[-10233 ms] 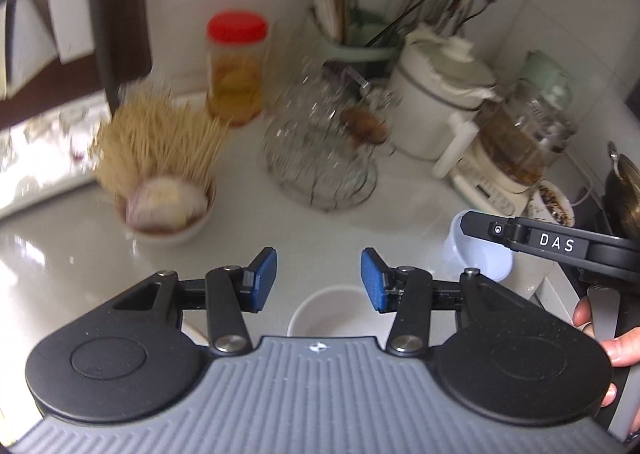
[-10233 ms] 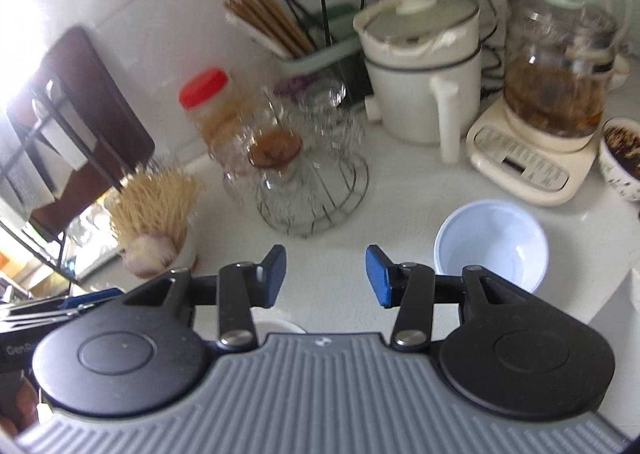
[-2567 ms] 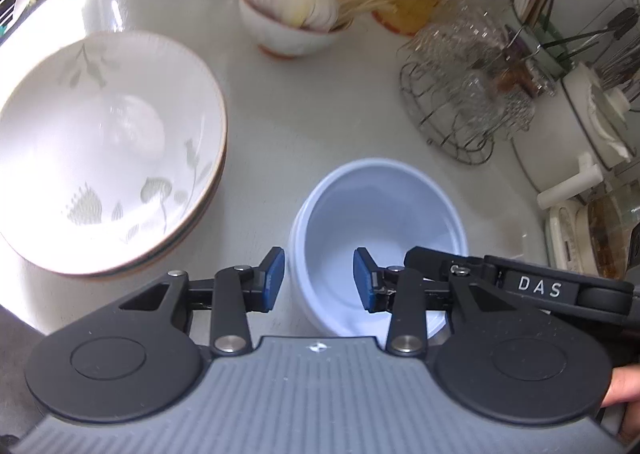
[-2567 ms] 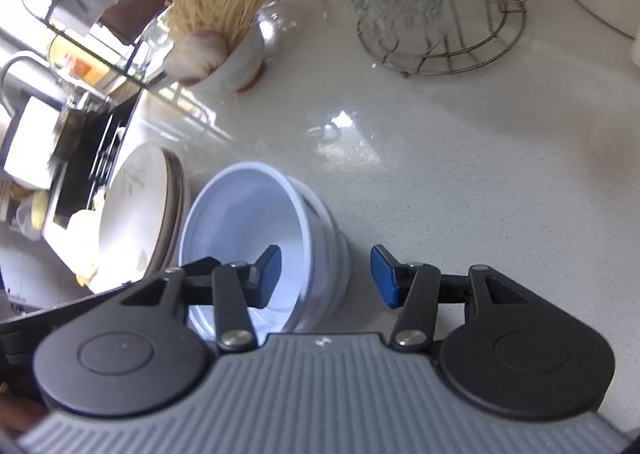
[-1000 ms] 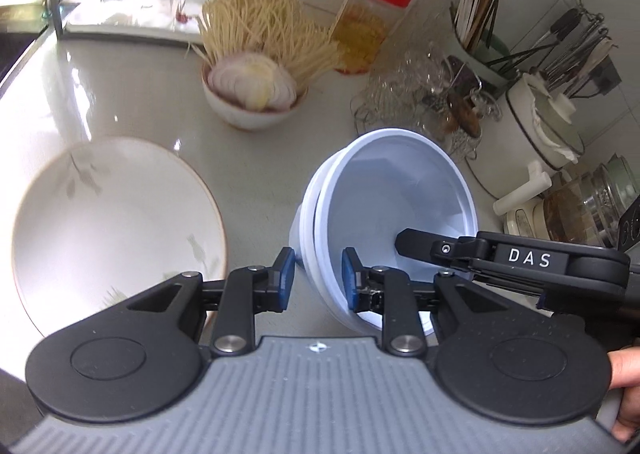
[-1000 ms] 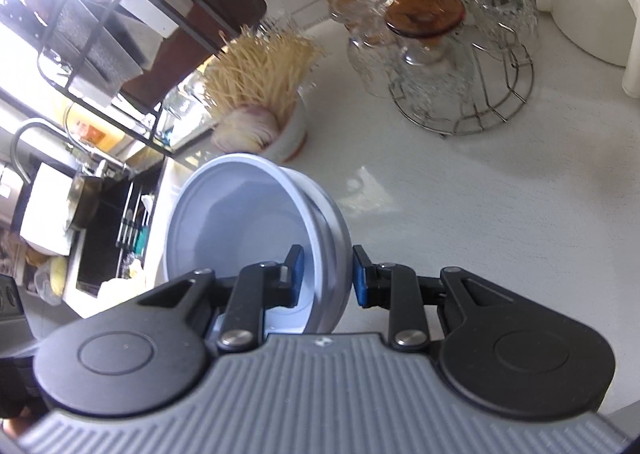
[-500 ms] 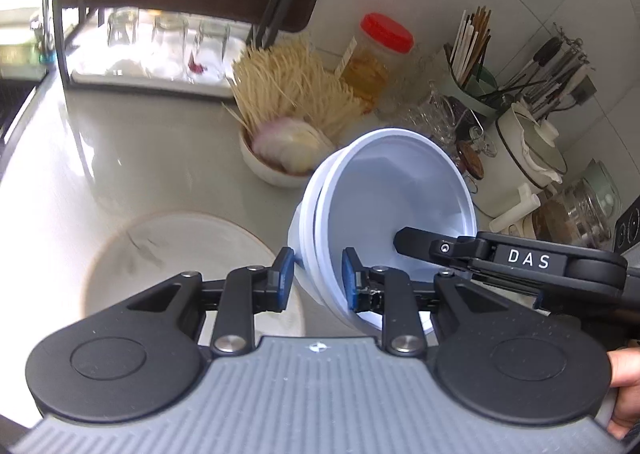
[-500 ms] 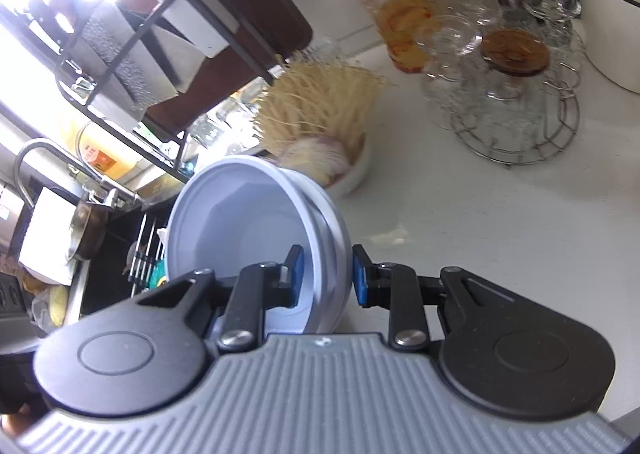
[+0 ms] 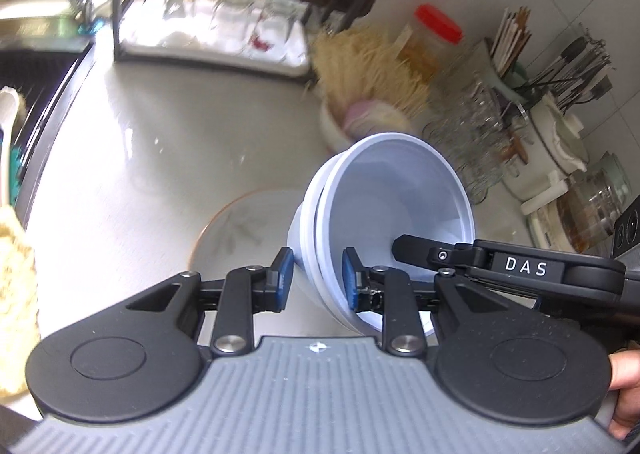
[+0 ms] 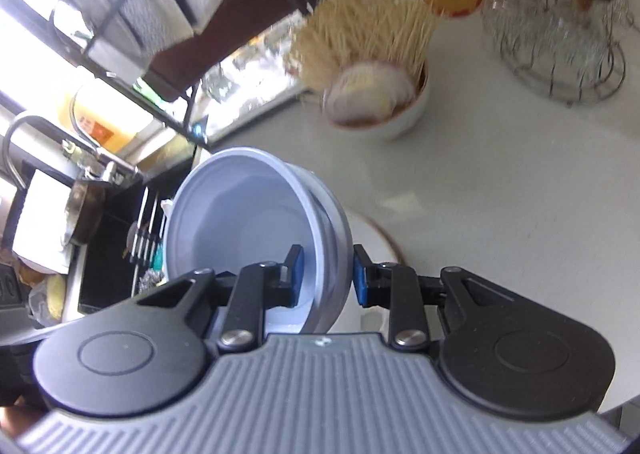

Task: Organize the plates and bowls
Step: 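Lift the nested bowls with both grippers and carry them over the plate stack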

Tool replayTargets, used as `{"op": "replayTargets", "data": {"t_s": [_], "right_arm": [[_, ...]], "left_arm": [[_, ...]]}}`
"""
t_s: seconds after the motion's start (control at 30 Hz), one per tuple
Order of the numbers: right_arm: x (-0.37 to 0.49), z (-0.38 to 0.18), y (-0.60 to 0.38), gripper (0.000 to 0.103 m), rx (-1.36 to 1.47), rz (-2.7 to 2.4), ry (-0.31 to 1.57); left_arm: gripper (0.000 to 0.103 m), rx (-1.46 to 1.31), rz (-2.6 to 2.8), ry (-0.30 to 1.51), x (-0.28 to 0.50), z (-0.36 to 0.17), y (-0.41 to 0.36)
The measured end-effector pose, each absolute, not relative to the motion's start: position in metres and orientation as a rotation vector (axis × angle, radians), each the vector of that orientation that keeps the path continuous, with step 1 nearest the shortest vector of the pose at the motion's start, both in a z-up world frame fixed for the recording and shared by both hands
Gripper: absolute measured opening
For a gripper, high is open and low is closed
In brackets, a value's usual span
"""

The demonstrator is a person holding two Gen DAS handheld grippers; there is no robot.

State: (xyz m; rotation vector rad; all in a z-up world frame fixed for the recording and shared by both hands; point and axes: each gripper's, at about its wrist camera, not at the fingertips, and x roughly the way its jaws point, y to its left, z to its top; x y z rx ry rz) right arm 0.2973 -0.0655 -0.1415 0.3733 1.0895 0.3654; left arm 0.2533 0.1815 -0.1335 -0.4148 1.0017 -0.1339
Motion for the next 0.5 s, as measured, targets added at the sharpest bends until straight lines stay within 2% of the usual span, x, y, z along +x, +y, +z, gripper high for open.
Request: {"op": "replayTargets", "data": {"t_s": [0.5], "right_arm": [[0.283, -0.164, -0.038, 0.03, 0.3, 0.312, 1.156]], "left_arm": [[0.029, -0.468, -0.125, 1.059, 0.241, -0.169, 0.202]]}}
